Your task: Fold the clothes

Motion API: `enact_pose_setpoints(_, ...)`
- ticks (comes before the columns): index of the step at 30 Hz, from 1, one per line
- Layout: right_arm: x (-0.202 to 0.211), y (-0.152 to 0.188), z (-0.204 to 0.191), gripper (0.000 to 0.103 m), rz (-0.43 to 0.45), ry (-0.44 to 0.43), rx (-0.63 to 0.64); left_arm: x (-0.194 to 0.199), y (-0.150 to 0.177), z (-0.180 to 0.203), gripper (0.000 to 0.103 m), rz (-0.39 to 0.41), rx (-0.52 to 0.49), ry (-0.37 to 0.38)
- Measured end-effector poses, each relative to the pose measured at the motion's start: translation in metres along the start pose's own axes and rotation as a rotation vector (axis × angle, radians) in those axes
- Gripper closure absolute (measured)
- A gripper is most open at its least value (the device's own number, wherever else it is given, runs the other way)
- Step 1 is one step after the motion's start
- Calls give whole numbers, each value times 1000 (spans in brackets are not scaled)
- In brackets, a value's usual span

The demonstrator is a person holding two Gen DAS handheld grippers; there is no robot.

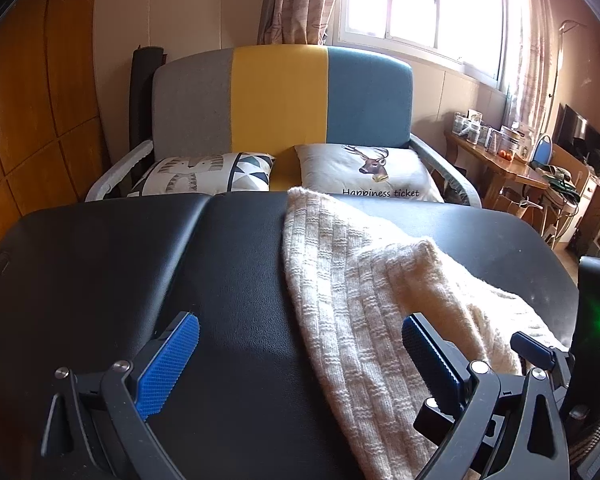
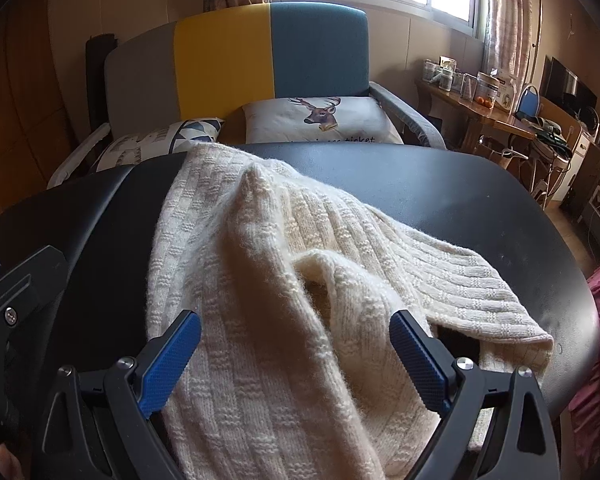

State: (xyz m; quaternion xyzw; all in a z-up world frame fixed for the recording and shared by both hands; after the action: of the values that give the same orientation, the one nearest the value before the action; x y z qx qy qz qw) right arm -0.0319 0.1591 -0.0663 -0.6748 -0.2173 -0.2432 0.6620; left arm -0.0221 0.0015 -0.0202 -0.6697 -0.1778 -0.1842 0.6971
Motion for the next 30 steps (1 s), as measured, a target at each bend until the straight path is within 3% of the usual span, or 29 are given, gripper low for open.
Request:
enact_pose_setpoints(3,3,-3,-3,6,-3,-3,-2,1,8,7,0,-4,-2,0)
enact_pose_setpoints(5,4,3,-2,6,-4,-40,-20,-2,20,5,0,-38,39,75)
enact_pose_setpoints(6,5,6,1,8,-6,-111,-71,-5,24,5,0,-78,57,125)
enact_pose_setpoints(10,0,19,18,11,-93,-415,-294,-19,48,-23,0,-201,340,425)
enact_pose_setpoints(13,2,34,43,11,-144,-526,-433,-24,68,-40,0,-237,325,371)
enact_pose_setpoints(17,17,52,78,11,-143,-607,-550,-16,104,-75,0,-293,377,412)
enact_pose_setpoints(19,17,58,102,11,-153,-665,-705,-16,120,-91,0,-318,387,396)
enact_pose_setpoints(23,10,56,155,11,-92,-604,-902,-17,144,-121,0,-351,396,312)
enact_pose_setpoints(24,11,53,162,12,-72,-556,-870,-18,147,-129,0,-357,414,310)
enact_pose_setpoints(25,12,51,166,14,-58,-530,-837,-18,150,-133,0,-360,433,302)
enact_pose_setpoints(27,5,51,172,40,-84,-562,-862,-16,154,-142,0,-357,468,308)
enact_pose_setpoints(30,-13,64,187,41,-162,-607,-924,-20,154,-134,0,-359,486,311)
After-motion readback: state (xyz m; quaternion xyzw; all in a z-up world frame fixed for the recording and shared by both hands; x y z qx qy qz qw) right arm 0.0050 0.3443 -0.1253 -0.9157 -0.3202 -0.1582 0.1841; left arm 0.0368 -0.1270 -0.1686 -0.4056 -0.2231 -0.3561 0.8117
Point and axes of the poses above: each gripper's, at about its wrist camera, not at the fingertips, and x roughly against the way its jaws point, z to its right, y to its underside, the point moved 3 cm from there along -x, roughly the way its jaws point, and after that the axes turned 11 degrees about z, right-handed, at the moved point
